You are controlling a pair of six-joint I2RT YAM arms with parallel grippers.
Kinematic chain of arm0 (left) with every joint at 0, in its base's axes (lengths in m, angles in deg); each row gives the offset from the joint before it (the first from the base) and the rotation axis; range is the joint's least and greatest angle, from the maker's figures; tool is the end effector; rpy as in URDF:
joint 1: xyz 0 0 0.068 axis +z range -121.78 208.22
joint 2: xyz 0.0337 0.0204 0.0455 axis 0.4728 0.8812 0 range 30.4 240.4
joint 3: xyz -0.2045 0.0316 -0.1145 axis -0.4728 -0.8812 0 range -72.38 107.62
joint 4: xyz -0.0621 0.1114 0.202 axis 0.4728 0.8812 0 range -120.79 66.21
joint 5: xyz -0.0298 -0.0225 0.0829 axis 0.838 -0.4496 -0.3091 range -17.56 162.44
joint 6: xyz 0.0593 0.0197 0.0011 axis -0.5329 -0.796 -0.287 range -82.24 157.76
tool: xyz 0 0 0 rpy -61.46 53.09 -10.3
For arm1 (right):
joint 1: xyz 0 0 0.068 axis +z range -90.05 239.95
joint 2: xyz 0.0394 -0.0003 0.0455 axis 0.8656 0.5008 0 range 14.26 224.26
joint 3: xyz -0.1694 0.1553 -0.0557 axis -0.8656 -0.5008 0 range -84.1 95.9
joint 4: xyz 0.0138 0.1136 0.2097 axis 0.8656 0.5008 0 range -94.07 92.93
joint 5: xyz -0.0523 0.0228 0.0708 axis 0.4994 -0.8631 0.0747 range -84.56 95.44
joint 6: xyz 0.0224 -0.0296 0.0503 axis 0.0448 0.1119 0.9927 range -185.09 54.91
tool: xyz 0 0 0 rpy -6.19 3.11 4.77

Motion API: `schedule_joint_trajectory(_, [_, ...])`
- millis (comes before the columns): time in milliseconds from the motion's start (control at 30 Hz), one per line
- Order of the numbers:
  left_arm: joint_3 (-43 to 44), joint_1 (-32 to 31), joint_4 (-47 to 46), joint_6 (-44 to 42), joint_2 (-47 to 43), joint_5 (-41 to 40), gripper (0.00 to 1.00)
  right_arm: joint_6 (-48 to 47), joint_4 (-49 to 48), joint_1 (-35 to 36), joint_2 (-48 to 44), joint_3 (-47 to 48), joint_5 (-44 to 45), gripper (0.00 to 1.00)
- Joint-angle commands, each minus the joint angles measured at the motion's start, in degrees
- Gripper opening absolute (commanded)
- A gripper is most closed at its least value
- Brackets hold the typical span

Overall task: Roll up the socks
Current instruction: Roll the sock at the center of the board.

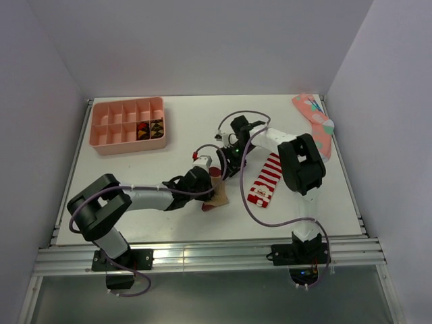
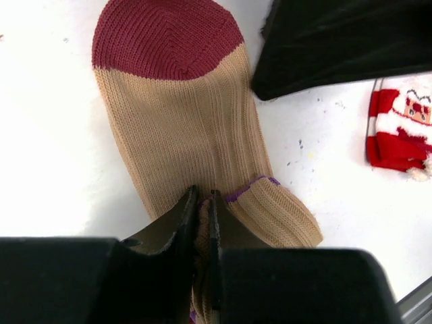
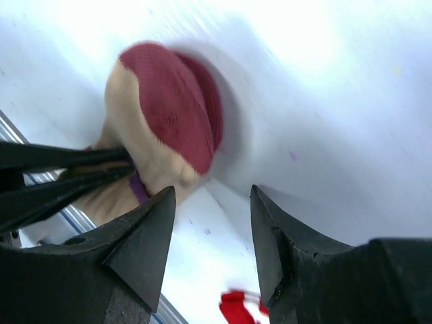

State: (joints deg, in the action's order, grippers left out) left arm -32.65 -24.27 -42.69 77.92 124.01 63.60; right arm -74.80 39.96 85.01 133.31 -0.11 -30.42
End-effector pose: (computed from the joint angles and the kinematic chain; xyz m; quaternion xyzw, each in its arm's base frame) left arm 0.1903 -0.2358 0.1154 0.0666 0.9089 -0.2448 0.3311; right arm 0.3200 0.1806 0.1229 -0.3109 0.8951 0.3158 0.0487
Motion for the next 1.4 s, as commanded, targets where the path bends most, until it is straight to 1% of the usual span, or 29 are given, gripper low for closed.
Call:
schedule_joint_trajectory(0, [0.70, -0.16, 11.72, -1.40, 4.65, 0.93, 0.00, -1.61, -3.59, -1.06, -6.80, -2.68, 1.14, 0.56])
schedule_joint_trajectory(133, [2.72, 0.80, 14.97, -1.84, 6.41, 2.86, 0.00, -4.87, -6.93, -3.52, -13.65, -8.12, -0.09, 0.56])
schedule_joint_trajectory(233, [4.22, 1.77, 17.68, -2.19, 7.55, 3.65, 0.00, -8.64, -9.83, -4.93, -18.66, -12.68, -0.71, 0.52])
schedule_joint_trajectory(300, [5.97, 2.04, 19.54, -2.63, 8.08, 3.74, 0.00, -11.88, -11.42, -4.93, -22.08, -15.07, -0.62, 0.51])
schedule_joint_trajectory(467, [8.00, 3.53, 22.44, -2.81, 8.70, 7.25, 0.00, -16.73, -15.46, -4.93, -27.54, -22.10, -1.67, 0.51])
schedule_joint_trajectory(600, [8.44, 4.76, 23.76, -3.60, 8.97, 9.63, 0.00, -20.95, -19.06, -4.93, -34.91, -27.90, -5.36, 0.51])
schedule_joint_trajectory(667, [8.79, 5.29, 24.73, -4.12, 9.14, 9.72, 0.00, -21.31, -22.05, -4.41, -37.21, -30.71, -6.24, 0.51])
schedule_joint_trajectory(767, [8.79, 6.43, 26.57, -5.18, 9.23, 9.98, 0.00, -21.22, -24.87, -1.43, -40.46, -32.65, -6.24, 0.51])
schedule_joint_trajectory(800, [8.79, 6.61, 27.01, -5.44, 9.23, 9.81, 0.00, -20.87, -25.57, 0.67, -41.34, -32.92, -5.98, 0.51])
schedule_joint_trajectory(867, [8.79, 7.31, 27.98, -5.62, 9.23, 9.81, 0.01, -20.52, -27.15, 3.23, -41.52, -33.18, -3.45, 0.51])
schedule_joint_trajectory(900, [8.88, 7.49, 28.33, -5.88, 9.23, 9.89, 0.00, -20.43, -27.59, 5.77, -41.26, -33.18, -3.34, 0.50])
schedule_joint_trajectory(1033, [8.97, 8.80, 30.09, -6.32, 9.32, 9.72, 0.00, -20.17, -28.91, 9.90, -38.45, -32.66, -4.05, 0.49])
schedule_joint_trajectory(1133, [8.18, 9.94, 30.62, -6.85, 8.97, 10.16, 0.00, -19.73, -32.32, 13.07, -36.69, -34.06, -2.03, 0.49])
schedule_joint_trajectory(1267, [6.95, 11.27, 30.62, -7.47, 8.70, 10.51, 0.00, -17.80, -36.20, 16.24, -34.76, -34.50, -0.27, 0.48])
schedule_joint_trajectory(1367, [6.24, 11.97, 30.53, -7.29, 8.88, 10.95, 0.00, -18.06, -35.77, 17.39, -31.86, -32.22, -0.09, 0.48])
